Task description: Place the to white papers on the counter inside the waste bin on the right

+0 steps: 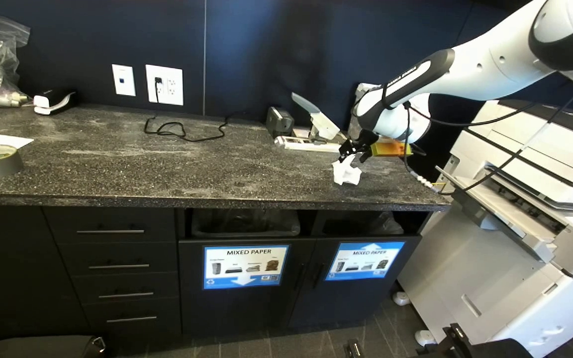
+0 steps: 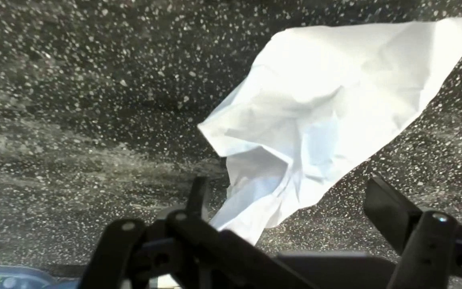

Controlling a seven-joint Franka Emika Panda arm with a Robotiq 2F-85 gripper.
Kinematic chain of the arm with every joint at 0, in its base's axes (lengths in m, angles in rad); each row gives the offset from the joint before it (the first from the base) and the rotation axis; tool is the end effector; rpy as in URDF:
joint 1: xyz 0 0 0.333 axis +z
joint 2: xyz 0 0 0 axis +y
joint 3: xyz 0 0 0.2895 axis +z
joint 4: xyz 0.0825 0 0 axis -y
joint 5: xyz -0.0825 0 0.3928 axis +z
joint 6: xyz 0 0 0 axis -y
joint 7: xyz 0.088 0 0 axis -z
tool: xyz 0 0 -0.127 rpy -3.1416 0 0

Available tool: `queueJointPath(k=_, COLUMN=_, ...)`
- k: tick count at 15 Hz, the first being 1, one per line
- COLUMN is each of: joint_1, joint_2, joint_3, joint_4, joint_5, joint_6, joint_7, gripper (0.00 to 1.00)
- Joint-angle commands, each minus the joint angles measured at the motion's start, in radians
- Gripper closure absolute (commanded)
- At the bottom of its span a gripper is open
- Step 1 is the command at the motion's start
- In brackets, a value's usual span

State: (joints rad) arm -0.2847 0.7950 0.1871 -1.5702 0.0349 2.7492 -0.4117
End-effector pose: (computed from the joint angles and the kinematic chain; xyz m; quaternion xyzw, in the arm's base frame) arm 0.7236 -0.0916 0.1773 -0.9732 -0.0989 -0.2069 0.0180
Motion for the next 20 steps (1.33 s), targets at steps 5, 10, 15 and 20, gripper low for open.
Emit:
queueJointPath(k=5, joint_1=-0.020, joint_2=0.121, joint_3=0.051, joint_4=0.156, joint_5=0.015, joint_6=-0.062, joint_7=-0.084, gripper=0.00)
queueJointPath(k=10, joint_1=-0.009, joint_2=0.158, joint_3=0.044, joint_4=0.204, joint_5=0.011, joint_6=-0.102, joint_7=-0.094, gripper=0.00)
queueJointPath(k=15, joint_1=0.001, joint_2=0.180, joint_3=0.034, joint_4=0.239, joint_5=0.008, joint_6=-0.131, joint_7=-0.094, gripper=0.25)
queueJointPath(k=20, joint_1=0.004, joint_2=0.179, joint_3=0.026, joint_4=0.264, joint_5=0.007, joint_6=-0.175, joint_7=-0.094, gripper=0.64)
